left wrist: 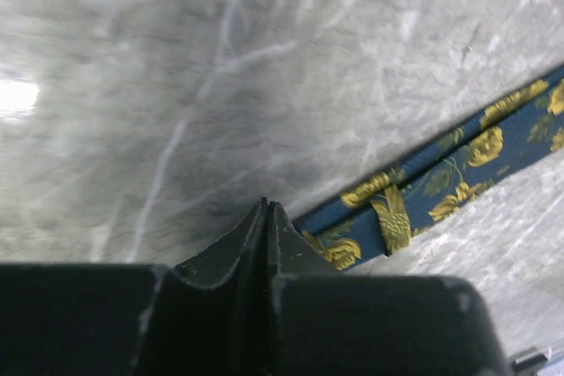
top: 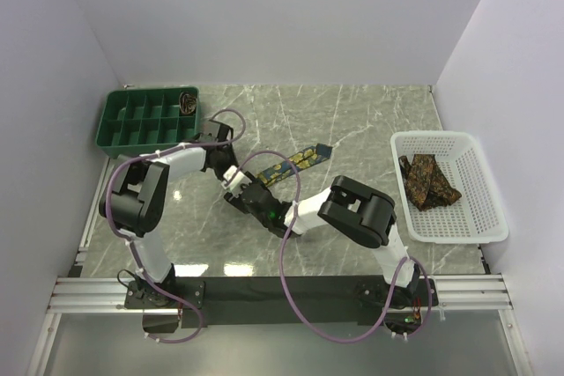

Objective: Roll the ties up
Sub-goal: Roll the tie

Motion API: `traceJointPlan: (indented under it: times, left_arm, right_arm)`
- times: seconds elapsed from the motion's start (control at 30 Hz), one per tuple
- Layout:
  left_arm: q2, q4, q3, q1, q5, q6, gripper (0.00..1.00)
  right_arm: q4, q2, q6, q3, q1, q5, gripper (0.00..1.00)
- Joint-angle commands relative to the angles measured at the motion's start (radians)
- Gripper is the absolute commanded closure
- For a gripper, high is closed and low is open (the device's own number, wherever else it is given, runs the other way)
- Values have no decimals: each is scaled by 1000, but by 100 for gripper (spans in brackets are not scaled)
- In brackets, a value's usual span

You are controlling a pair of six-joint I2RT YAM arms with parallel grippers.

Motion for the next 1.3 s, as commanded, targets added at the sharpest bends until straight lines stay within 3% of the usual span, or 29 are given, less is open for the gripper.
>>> traceJointPlan:
  times: [0.0,0.07,0.27,0.37,0.5,0.73,1.1,1.2,1.23,1.27]
  left_arm:
    - [53,-80,-18,-34,46,-9,89]
    - [55,-80,-18,-37,54,-10,90]
    - [53,-88,-7,-39,50,-10,91]
    - [53,-94,4,-39,47,-4,91]
    - [52,-108,30,-37,21,0,86]
    - [6,-79,56,-11,-66,-44,68]
    - [-134,62,-22,0,-183,-153,59]
    - [-227,146,-105,-5,-196,-164,44]
    - [-248,194,-128,-8,-201,-162,30]
    - [-268,217,-171,-16,-206,-143,24]
  right_arm:
    - [-147,21,34,-31,4,-51,39]
    - [-145,19,38,-31,3,-54,42]
    - [-179,2,89,-29,-20,-101,79]
    - [-202,-17,127,-34,-40,-144,86]
    - [-251,-51,175,-28,-57,-215,88]
    - [-357,-114,330,-22,-120,-408,89]
    - [-264,-205,704,-172,-278,-564,91]
    - [-178,-196,843,-239,-336,-639,91]
    - [-124,-189,877,-253,-349,-661,91]
    - [-104,-182,941,-265,-359,-696,91]
